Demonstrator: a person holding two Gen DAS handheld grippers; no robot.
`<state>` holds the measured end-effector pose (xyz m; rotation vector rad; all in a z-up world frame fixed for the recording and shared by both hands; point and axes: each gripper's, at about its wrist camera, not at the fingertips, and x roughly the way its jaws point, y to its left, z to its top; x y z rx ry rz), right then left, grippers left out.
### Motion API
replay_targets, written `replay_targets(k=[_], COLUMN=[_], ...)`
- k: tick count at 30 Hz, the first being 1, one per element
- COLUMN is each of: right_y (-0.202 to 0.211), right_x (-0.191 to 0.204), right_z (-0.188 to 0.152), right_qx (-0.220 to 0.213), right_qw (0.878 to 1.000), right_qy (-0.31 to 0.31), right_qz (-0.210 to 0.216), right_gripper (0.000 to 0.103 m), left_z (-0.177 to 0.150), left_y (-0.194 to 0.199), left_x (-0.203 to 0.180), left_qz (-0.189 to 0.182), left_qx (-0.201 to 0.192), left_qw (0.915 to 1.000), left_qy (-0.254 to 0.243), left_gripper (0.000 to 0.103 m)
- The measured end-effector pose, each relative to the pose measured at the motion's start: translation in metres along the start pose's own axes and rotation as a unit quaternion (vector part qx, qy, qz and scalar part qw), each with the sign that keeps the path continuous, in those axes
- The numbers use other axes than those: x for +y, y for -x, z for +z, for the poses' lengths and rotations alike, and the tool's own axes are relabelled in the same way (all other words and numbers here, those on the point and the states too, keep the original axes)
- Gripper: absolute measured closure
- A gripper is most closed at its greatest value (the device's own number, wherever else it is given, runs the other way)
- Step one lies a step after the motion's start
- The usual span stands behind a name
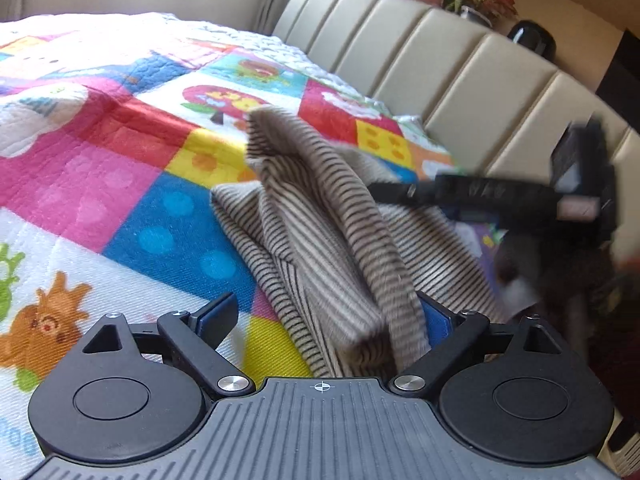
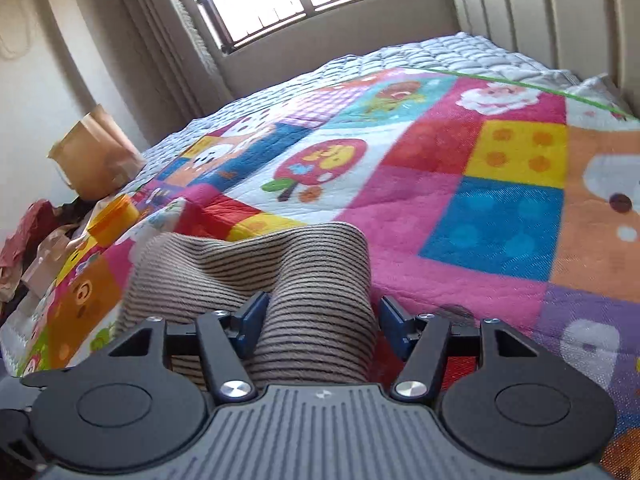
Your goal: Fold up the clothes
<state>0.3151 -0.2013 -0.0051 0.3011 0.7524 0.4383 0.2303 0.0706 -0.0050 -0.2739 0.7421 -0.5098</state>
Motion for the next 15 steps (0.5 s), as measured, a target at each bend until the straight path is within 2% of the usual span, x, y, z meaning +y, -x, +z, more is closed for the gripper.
replay_targets(k=[3, 5, 7, 12, 15], right_y=[0.007, 0.019, 0.031, 0.061, 0.071], right_x=[-0.015, -0.014, -0.014, -0.013, -0.024], right_z=[-0.004, -0.012, -0.020, -0.040, -0.055], right_qx=[-0.008, -0.025, -0.041, -0.082, -0.089], right_qw=[0.998, 0.999, 0.999, 0.997, 0.996], right_qy=[-0.054, -0.041, -0.029, 0.003, 0.009], right_qz=[0.030, 0.023, 0.016, -0.003, -0.011], right_gripper=[0.035, 0.033, 0.030, 0.019, 0.015], left_z=[0.010, 0.019, 0.025, 0.017, 0.006], left_y=[0.014, 0.014, 0.008, -0.007, -0.003], left_x=[-0.001, -0.002, -0.010, -0.035, -0.036], left_qz=[-0.025, -0.034, -0.025, -0.007, -0.024], left_qx=[-0.020, -0.025, -0.020, 0.011, 0.016], left_qw=[0.9994, 0.9989, 0.9994, 0.9995, 0.9995], left_qy=[0.010, 0.020, 0.012, -0.030, -0.014], left_gripper=[0.010, 0.010, 0.011, 0.040, 0.057])
